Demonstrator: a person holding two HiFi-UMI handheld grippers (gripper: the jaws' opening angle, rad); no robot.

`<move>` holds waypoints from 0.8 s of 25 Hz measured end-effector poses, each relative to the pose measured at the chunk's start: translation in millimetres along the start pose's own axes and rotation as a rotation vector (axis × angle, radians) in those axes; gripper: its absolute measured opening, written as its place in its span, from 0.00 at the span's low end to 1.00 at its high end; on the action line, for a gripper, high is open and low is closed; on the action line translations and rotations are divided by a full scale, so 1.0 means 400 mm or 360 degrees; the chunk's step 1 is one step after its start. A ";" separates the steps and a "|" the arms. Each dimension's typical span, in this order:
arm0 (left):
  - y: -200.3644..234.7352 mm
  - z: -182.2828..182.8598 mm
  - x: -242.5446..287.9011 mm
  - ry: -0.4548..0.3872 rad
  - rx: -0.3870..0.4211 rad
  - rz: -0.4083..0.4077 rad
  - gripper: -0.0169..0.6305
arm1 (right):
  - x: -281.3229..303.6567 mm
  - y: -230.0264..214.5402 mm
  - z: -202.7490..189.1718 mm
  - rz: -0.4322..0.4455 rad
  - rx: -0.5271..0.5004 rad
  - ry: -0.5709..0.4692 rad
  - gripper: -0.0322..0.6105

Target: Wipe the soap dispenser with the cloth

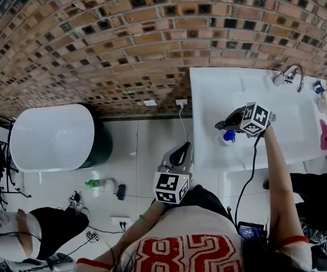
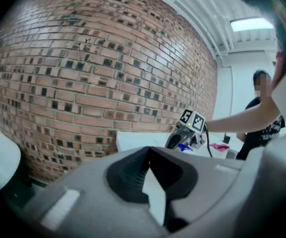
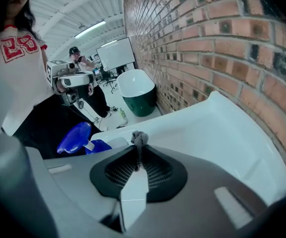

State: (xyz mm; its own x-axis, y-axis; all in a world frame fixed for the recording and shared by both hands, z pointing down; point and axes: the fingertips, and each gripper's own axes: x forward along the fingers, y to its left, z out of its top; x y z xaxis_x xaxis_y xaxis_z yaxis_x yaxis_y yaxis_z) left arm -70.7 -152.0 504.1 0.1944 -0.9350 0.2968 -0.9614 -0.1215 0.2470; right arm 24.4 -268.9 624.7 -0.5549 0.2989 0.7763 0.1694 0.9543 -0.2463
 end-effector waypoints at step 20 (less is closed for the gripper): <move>-0.029 -0.002 -0.002 0.0006 -0.0003 -0.0075 0.03 | -0.099 0.004 -0.100 -0.0733 0.0878 -0.0489 0.12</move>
State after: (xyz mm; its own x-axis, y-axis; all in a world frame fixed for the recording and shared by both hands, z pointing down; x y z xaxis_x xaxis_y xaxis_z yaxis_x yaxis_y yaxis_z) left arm -59.8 -149.6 501.7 0.2404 -0.9268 0.2884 -0.9508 -0.1650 0.2624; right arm 79.4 -278.9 616.9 -0.6853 -0.2187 0.6946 -0.5178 0.8171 -0.2535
